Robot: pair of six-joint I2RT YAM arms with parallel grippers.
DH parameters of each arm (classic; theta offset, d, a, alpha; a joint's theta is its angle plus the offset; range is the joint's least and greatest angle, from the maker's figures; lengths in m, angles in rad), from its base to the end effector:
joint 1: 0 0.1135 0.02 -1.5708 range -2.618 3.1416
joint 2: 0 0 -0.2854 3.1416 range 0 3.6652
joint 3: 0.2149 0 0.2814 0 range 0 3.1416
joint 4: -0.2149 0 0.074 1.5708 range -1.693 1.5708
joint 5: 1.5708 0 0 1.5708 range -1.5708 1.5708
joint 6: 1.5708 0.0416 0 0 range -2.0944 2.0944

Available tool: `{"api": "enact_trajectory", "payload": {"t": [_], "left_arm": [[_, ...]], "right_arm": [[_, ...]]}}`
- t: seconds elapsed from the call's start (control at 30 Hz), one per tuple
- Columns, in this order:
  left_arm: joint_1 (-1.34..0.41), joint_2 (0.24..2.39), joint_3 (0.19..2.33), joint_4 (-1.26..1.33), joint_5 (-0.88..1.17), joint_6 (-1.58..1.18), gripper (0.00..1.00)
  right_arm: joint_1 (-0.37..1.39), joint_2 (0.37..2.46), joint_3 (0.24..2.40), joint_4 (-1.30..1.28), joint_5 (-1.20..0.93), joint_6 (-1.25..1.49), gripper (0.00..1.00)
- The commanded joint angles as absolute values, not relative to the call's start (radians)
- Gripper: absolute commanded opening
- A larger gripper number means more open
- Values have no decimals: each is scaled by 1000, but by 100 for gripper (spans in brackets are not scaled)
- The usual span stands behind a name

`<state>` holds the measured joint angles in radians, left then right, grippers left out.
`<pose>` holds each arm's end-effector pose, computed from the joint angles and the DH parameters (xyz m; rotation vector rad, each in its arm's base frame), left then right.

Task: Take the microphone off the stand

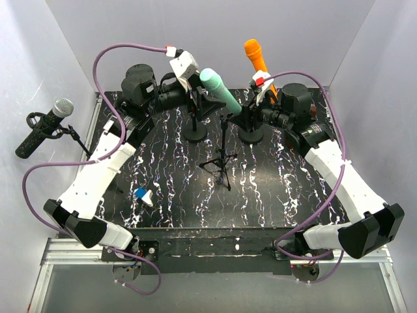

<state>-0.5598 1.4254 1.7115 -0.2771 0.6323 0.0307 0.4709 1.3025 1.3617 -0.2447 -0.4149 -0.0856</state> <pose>0.2691 -0.1977 0.5320 0.9433 1.3380 -0.9010 0.2824 0.1626 0.4442 -0.7781 1.6061 0.6425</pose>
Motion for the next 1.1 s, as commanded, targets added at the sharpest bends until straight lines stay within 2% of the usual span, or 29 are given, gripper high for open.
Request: {"api": "enact_trajectory", "payload": {"t": [0.0,0.13,0.37,0.43,0.53,0.63,0.8,1.07], "left_arm": [[-563,1419,1701,-195,647,8,67],[-563,1456,1692,-111,672,-57,53],[-560,1517,1776,-103,733,-57,13],[-548,1516,1781,-110,735,-58,2],[-532,1502,1763,-126,735,-51,1],[-528,1474,1718,-135,736,-46,0],[-509,1456,1664,-121,771,-51,5],[-505,1503,1696,-117,828,-71,11]], "right_arm": [[465,1333,1379,-333,-416,-98,32],[465,1341,1388,-336,-423,-91,32],[465,1332,1382,-362,-440,-106,33],[465,1322,1382,-367,-471,-136,47],[465,1315,1442,-420,-534,-192,75],[463,1313,1515,-457,-581,-238,85],[460,1367,1640,-505,-614,-275,86],[460,1480,1822,-500,-702,-295,82]]}}
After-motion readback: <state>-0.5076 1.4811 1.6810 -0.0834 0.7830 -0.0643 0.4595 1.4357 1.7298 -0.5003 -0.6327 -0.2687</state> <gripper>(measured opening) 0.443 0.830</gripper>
